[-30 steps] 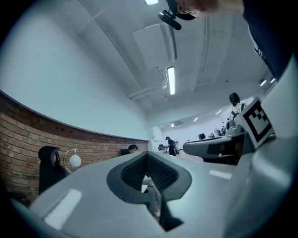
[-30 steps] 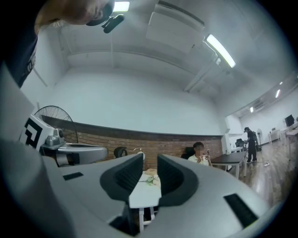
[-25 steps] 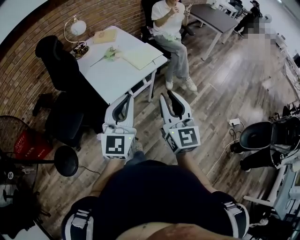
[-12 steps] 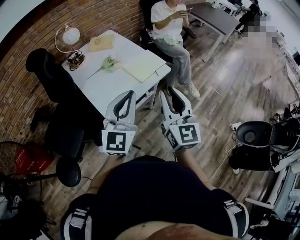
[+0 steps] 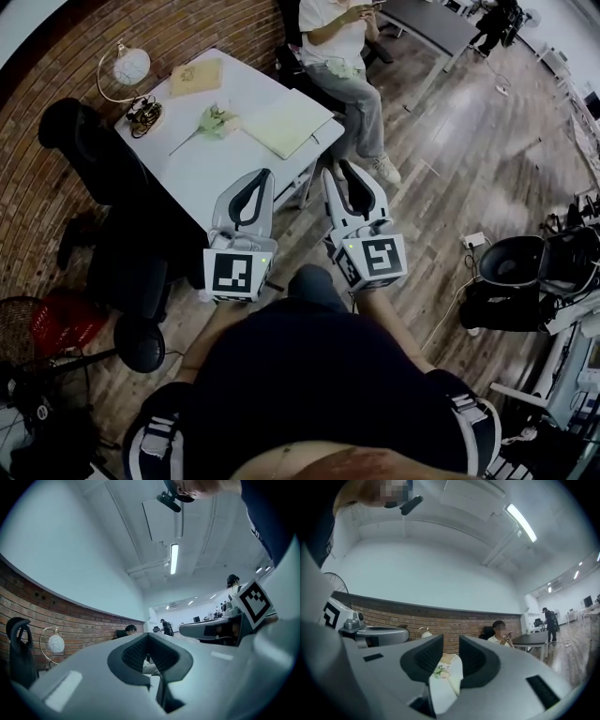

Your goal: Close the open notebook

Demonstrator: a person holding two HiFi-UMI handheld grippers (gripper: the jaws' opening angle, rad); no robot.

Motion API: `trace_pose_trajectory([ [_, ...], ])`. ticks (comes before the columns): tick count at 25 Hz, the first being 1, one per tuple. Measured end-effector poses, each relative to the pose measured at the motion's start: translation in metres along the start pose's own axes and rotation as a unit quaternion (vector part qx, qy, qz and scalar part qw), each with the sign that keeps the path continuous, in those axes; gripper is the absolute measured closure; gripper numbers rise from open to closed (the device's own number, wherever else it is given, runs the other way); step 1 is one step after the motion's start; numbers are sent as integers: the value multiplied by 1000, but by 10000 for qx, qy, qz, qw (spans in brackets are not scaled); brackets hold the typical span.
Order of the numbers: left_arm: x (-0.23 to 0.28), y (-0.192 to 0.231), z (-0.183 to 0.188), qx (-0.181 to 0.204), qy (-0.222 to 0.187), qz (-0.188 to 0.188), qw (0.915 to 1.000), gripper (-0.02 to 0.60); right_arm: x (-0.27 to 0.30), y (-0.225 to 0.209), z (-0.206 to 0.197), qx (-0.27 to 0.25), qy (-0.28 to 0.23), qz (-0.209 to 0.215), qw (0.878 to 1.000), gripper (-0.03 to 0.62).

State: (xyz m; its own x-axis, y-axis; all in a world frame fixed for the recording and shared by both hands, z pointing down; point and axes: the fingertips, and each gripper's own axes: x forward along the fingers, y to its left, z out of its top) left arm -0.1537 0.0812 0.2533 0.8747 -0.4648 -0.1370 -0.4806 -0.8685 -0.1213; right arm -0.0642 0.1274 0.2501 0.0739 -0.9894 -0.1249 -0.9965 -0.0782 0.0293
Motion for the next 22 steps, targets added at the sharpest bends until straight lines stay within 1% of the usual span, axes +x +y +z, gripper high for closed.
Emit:
trace_pose_trajectory([
  [4,3,5,-6,-60,72,-7,10000,575,7,-4,-1,45,31,-32,10000,525],
  [7,7,8,-4,-90,13,-9,10000,575,12,-6,-1,43,21,-10,10000,525],
  [9,11,9,-8,-140,56,-8,9999,575,17,-8,-2,39,15,24,10000,525],
  [10,14,11,-9,-151,30,-10,9999,575,21,-9,-3,35,9,49,10000,525],
  [12,20,15,-8,-98,-147,0,9998,575,30,-11,-4,4,-12,129,9999,525],
  [15,34,23,-17,-53,-187,105,9998,575,48,-20,-4,-67,-58,296,9995,525],
  [19,68,36,-23,-45,-264,302,9992,575,83,-44,-11,-76,-92,526,9985,525],
  [22,101,48,-27,-172,-136,539,9983,575,117,-67,-16,-28,-76,748,9972,525],
])
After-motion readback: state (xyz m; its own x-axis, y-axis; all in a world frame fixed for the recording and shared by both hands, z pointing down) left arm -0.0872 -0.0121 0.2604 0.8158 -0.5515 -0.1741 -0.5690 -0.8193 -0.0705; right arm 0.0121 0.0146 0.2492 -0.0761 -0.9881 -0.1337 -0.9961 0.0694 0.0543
